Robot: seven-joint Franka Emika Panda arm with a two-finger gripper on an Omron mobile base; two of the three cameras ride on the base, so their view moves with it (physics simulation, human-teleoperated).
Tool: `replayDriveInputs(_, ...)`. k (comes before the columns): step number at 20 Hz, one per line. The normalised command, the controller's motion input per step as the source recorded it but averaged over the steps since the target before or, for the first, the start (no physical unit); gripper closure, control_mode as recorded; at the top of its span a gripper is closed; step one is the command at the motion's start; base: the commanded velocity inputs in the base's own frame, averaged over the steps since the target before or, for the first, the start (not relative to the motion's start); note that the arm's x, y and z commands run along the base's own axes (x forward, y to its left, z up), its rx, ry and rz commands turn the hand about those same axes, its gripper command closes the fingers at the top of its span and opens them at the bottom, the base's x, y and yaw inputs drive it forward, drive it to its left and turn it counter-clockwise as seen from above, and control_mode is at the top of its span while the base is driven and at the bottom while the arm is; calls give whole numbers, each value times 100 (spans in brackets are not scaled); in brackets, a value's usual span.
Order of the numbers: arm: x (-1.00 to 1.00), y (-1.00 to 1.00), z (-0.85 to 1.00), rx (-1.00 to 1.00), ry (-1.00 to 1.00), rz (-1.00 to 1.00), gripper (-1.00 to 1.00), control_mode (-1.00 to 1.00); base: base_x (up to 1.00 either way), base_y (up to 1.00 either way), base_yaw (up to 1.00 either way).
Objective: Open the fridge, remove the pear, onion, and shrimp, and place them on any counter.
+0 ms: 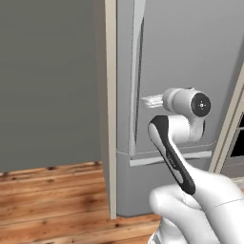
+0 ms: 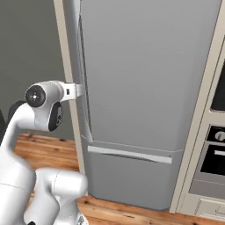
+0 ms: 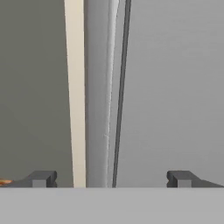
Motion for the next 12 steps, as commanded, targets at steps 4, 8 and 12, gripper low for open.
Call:
replayDriveInputs(4,51,3,29,0,2,0,-100,-100,0,0,0)
replayDriveInputs(8,57,1,0,0,8,0,-100,-100,0,0,0)
replayDriveInputs(12,62,3,-18,0,-2,0,-100,-100,0,0,0)
